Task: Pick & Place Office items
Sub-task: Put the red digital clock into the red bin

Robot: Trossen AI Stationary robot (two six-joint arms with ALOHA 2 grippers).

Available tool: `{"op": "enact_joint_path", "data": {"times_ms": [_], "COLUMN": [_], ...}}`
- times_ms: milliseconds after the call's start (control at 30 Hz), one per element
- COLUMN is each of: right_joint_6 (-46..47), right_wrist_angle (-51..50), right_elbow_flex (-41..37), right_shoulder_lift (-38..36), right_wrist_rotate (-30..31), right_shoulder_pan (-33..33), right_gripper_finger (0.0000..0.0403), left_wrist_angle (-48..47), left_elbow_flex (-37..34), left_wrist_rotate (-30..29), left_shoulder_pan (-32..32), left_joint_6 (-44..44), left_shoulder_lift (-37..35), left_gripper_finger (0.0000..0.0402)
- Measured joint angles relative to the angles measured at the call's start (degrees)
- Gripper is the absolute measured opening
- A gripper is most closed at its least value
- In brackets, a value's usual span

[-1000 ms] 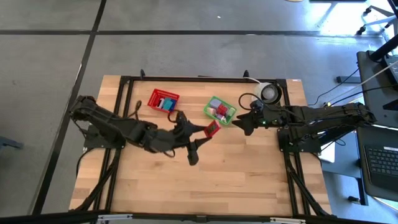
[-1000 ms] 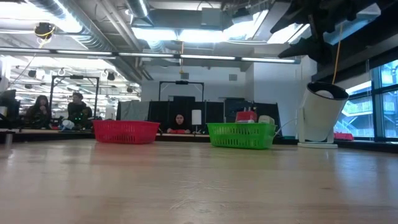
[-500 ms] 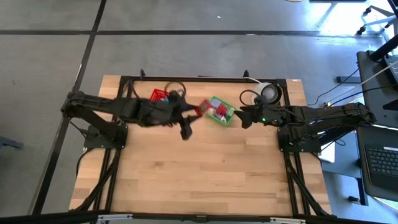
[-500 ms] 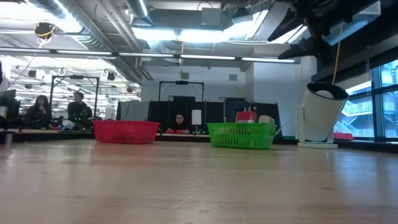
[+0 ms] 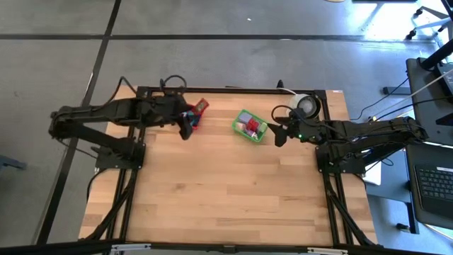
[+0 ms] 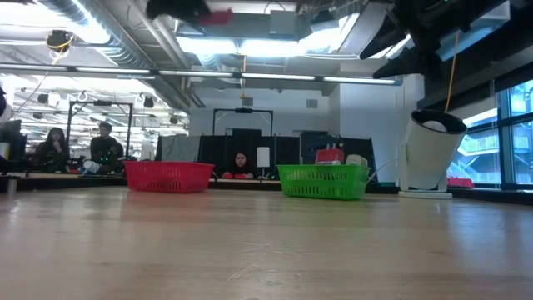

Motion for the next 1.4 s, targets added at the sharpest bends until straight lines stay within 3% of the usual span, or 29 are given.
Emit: {"op": "enact_joint_path", "data": {"times_ms": [267,467,567,1100,1400], "right_joint_6": [-7.36,-8.73,-8.7,-11.67,-15.62], "right_wrist_angle": [-0.02,0.0,0.0,0.0,-0.02], "right_elbow_flex": [0.0,0.0,0.0,0.0,0.0], "right_shoulder_lift": [0.0,0.07,0.05,0.07,0.07], "right_wrist_rotate": [3.47,3.49,3.49,3.47,3.03], "right_shoulder_pan": [-1.07,-2.29,-2.79,-2.97,-2.97], "right_gripper_finger": [0.0261,0.0262,0.0262,0.0262,0.0262], "left_wrist_angle": [22.01,36.49,39.39,37.72,46.32], "left_elbow_flex": [-24.49,-39.9,-44.53,-47.86,-47.86], "left_wrist_rotate": [5.95,5.72,6.08,10.12,10.2], "left_shoulder_pan": [11.94,21.02,23.66,26.85,26.66], "left_joint_6": [-4.87,-8.18,-11.68,-13.55,-10.73], "left_shoulder_lift": [-10.47,-9.31,-7.08,1.6,1.31], "left_gripper_finger": [0.015,0.016,0.0163,0.0167,0.0184]}}
